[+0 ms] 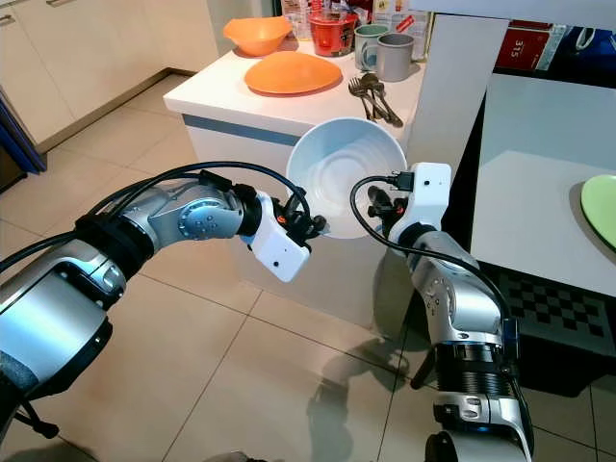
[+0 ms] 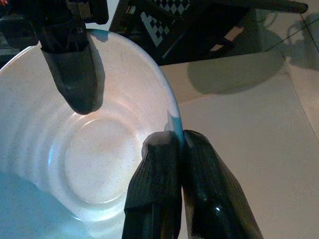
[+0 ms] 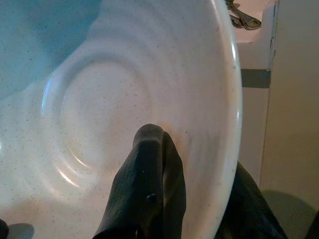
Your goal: Setting the table
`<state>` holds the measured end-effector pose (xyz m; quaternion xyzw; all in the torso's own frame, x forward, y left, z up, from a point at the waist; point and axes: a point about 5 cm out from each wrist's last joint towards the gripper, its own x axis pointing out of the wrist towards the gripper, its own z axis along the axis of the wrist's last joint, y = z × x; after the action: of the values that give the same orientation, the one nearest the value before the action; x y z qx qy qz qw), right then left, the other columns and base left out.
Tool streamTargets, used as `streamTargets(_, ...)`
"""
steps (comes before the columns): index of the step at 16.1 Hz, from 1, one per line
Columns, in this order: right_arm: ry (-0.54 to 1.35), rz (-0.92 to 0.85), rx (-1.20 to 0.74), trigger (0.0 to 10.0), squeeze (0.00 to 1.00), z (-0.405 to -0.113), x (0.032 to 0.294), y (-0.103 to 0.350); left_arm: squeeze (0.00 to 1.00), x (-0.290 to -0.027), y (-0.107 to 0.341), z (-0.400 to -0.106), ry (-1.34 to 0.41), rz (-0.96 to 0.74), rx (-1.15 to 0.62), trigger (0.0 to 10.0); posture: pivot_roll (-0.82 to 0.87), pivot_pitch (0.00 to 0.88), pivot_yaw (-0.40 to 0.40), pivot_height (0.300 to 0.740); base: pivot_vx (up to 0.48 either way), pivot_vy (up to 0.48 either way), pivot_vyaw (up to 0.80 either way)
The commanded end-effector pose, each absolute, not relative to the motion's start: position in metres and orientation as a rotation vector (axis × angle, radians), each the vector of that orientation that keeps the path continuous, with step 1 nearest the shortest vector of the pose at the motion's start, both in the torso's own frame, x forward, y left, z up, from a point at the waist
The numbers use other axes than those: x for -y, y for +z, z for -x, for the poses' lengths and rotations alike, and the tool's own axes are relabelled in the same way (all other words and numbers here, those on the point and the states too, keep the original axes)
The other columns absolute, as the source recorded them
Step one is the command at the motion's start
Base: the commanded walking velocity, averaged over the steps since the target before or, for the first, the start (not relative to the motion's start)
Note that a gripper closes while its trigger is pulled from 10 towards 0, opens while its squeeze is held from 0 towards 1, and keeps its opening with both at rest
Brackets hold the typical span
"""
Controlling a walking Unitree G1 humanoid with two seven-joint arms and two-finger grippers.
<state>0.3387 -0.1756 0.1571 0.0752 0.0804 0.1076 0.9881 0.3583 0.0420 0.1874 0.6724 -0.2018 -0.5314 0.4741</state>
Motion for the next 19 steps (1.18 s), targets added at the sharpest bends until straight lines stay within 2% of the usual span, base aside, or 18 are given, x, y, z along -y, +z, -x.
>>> streamTargets(1,0.277,-0.098,-0.178,0.0,0.00,-0.336,0.164,0.155,0.00,-0.035,0.204,-0.358,-1.266,-1.620,0.579,0.0,-0.04,0.000,0.097,0.740,0.000,0.000,0.00)
streamTargets(2,0.278,-0.098,-0.179,0.0,0.00,-0.336,0.164,0.155,0.00,-0.035,0.204,-0.358,-1.263,-1.614,0.575,0.0,-0.04,0.000,0.097,0.740,0.000,0.000,0.00)
streamTargets(3,0.277,-0.098,-0.182,0.0,0.00,-0.336,0.165,0.155,0.00,-0.034,0.204,-0.359,-1.260,-1.611,0.568,3.5,-0.04,0.000,0.096,0.740,0.000,0.000,0.00)
streamTargets(4,0.276,-0.097,-0.185,0.0,0.00,-0.336,0.165,0.155,0.00,-0.034,0.203,-0.359,-1.257,-1.610,0.564,4.8,-0.04,0.000,0.095,0.740,0.000,0.000,0.00)
streamTargets(5,0.277,-0.096,-0.191,0.0,0.00,-0.335,0.165,0.154,0.00,-0.034,0.201,-0.359,-1.262,-1.610,0.553,10.0,-0.04,0.000,0.094,0.740,0.000,0.000,0.00)
streamTargets(11,0.264,-0.083,-0.198,0.0,0.00,-0.336,0.170,0.154,0.00,-0.033,0.204,-0.361,-1.216,-1.581,0.562,10.0,-0.04,0.000,0.089,0.740,0.000,0.000,0.00)
streamTargets(19,0.238,-0.070,-0.201,0.0,0.00,-0.336,0.179,0.155,0.00,-0.032,0.220,-0.369,-1.097,-1.239,0.501,10.0,-0.05,0.000,0.090,0.740,0.000,0.000,0.00)
